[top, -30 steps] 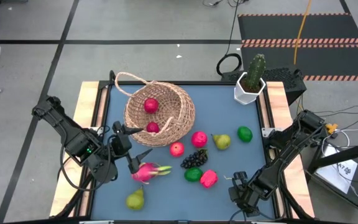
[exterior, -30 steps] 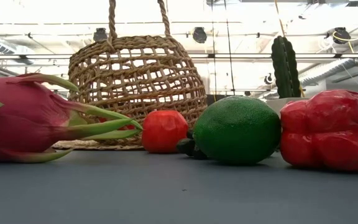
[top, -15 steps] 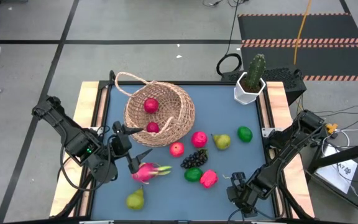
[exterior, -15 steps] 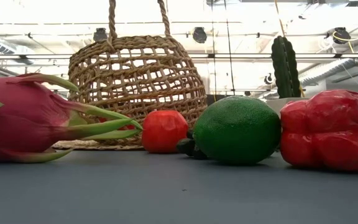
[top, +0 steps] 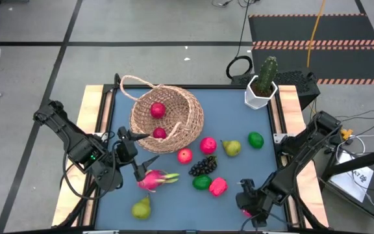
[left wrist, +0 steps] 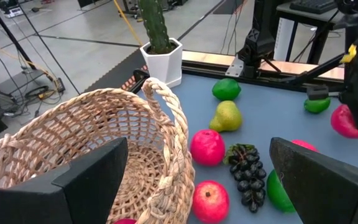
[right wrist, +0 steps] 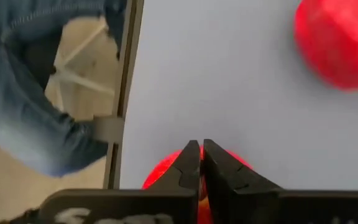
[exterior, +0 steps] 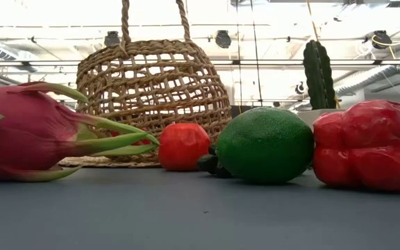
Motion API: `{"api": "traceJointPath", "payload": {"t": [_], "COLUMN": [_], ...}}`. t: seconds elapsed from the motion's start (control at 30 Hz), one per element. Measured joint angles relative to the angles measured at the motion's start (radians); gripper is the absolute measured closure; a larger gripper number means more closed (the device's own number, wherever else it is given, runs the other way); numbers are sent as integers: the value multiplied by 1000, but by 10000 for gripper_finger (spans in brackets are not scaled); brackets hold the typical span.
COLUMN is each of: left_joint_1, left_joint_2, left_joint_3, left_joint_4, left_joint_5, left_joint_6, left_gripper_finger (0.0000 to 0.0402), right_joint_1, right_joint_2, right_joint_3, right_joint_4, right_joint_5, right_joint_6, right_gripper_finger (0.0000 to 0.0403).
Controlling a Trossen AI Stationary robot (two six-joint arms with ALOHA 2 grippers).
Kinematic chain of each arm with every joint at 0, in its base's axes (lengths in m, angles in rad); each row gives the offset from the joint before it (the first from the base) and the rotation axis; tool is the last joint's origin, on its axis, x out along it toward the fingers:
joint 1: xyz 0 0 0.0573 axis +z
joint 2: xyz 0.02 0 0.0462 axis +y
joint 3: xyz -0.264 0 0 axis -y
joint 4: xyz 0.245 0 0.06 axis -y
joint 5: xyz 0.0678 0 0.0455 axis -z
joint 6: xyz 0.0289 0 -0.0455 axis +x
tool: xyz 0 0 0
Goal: Build produce basket
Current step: Put the red apple into the basket
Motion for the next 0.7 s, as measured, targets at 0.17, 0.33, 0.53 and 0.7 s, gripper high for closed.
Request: {"api": "traceJointPath", "payload": {"t": [0.17,0.33,0.53,0.7], "left_joint_1": [0,0,0,-1], "left_joint_2": [0,0,0,46], "left_joint_3": [0,0,0,1], "left_joint_4": [3,3,21,121], "left_joint_5": [0,0,14,75], "left_joint_6": [0,0,1,202], "left_gripper_finger": [11,11,11,11], "right_joint_1": [-9,-22,-27,-30], "right_joint_2": [-37,-78,-129,-157], "right_joint_3": [17,18,19,19], "right_joint_4": [-1,24,124,222], "right_joint_5": [81,185,370,514], "right_joint_6": [-10,-41,-162,-314], "right_gripper_finger": [402,403,403,403]}}
